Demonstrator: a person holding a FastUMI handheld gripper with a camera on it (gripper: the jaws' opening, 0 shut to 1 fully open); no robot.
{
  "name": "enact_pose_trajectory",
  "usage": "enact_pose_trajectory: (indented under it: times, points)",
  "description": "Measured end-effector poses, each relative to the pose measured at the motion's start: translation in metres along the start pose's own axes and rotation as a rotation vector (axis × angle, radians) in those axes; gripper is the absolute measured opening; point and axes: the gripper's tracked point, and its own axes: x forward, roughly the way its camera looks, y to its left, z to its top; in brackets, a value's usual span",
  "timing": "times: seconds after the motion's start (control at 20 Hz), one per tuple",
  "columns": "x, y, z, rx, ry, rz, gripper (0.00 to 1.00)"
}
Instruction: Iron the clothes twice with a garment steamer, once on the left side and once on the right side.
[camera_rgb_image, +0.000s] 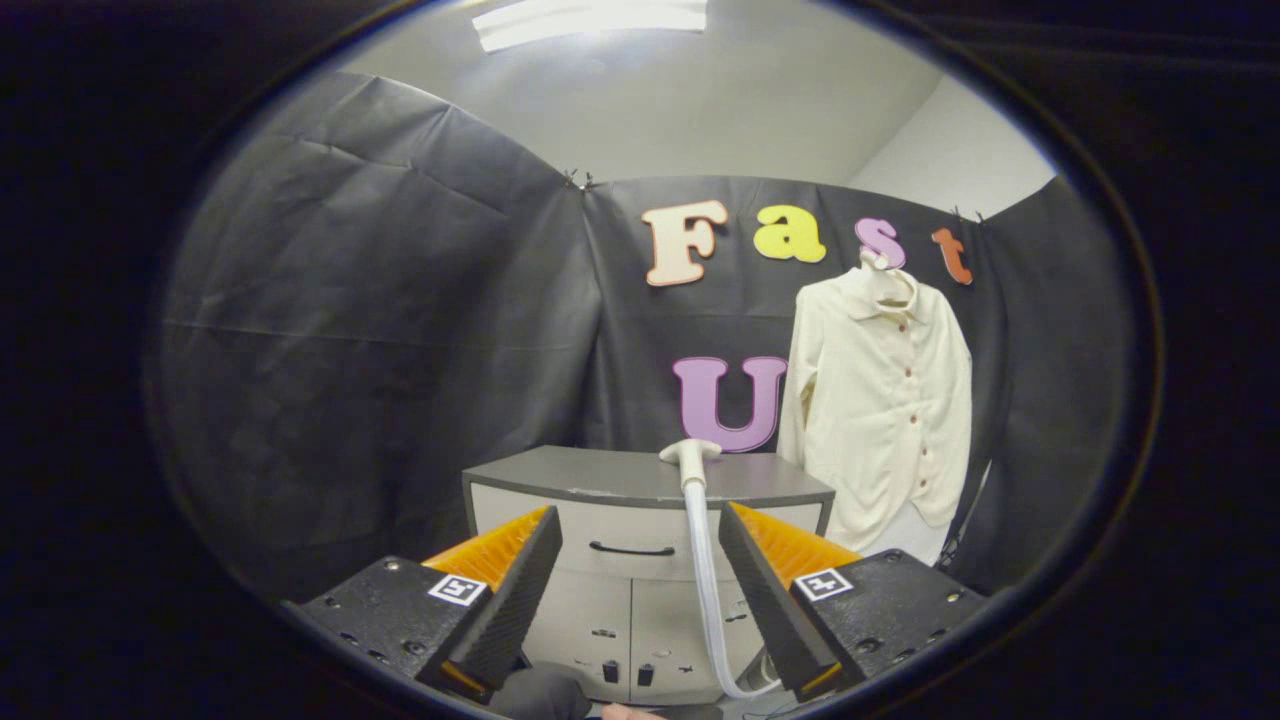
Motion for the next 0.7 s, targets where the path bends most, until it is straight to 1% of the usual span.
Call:
enact_pose_trajectory:
  times: [0.25,0.5,0.7]
  points:
    - [0.039,-0.015,-0.017,0.02,0.056,-0.031,0.96]
    - [0.08,-0.034,-0.027,0.023,0.083,-0.076,0.96]
    - [0.109,-0.037,-0.034,0.032,0.106,-0.078,0.96]
